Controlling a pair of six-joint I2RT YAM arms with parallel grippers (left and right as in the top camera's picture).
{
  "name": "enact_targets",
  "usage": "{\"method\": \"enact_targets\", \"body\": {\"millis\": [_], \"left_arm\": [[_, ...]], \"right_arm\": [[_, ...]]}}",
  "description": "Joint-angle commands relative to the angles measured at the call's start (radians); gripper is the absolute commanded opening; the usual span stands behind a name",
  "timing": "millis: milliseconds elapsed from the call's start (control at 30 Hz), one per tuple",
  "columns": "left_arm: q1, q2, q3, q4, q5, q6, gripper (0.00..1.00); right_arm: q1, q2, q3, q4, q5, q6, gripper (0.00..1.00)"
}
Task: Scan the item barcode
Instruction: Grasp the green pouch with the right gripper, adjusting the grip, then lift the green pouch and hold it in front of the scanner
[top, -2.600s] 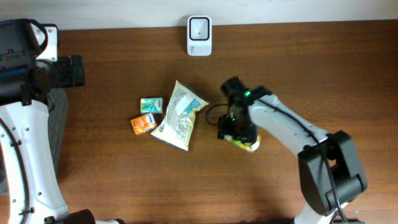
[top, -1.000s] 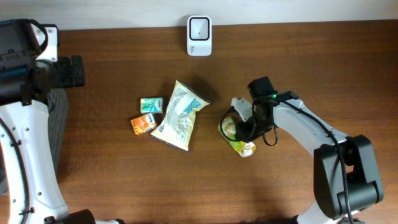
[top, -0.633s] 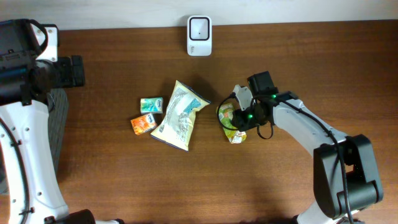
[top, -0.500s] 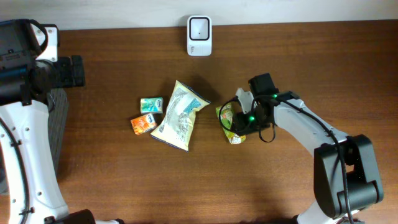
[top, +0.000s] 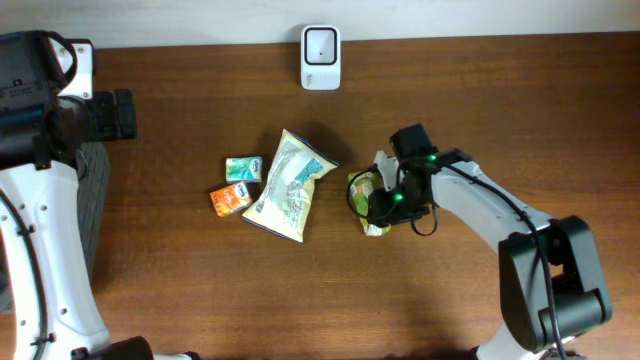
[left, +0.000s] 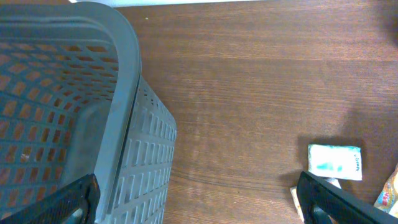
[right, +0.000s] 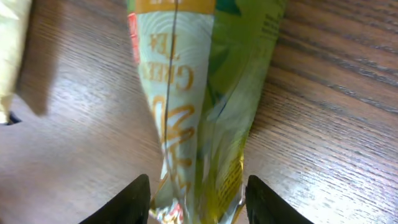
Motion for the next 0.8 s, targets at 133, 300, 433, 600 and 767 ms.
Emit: {"method": "enact_targets", "body": {"millis": [133,300,433,600,767], "left_arm": [[0.006,0.000,-0.002,0.002,-0.010,0.016,0.99],[0.006,0.000,-0.002,0.002,-0.010,0.016,0.99],[0.006,0.000,-0.002,0.002,-0.010,0.016,0.99],[0.006,0.000,-0.002,0.002,-0.010,0.016,0.99],[0.006,0.000,-0.002,0.002,-0.010,0.016,0.99]], "right_arm": [[0.025,0.064,-0.008,-0.022,0.087,0.009,0.17],[0.018,0.062,0.023,-0.057,0.029,0.008,0.04],[-0.018,0.043,0.131,-0.151,-0.137,-0.063,0.04],[-0.096,0.015,0.277,-0.238,-0.656,-0.245,0.04],[-0.159,0.013,0.305,-0.235,-1.104,-0.323,0.04]]}}
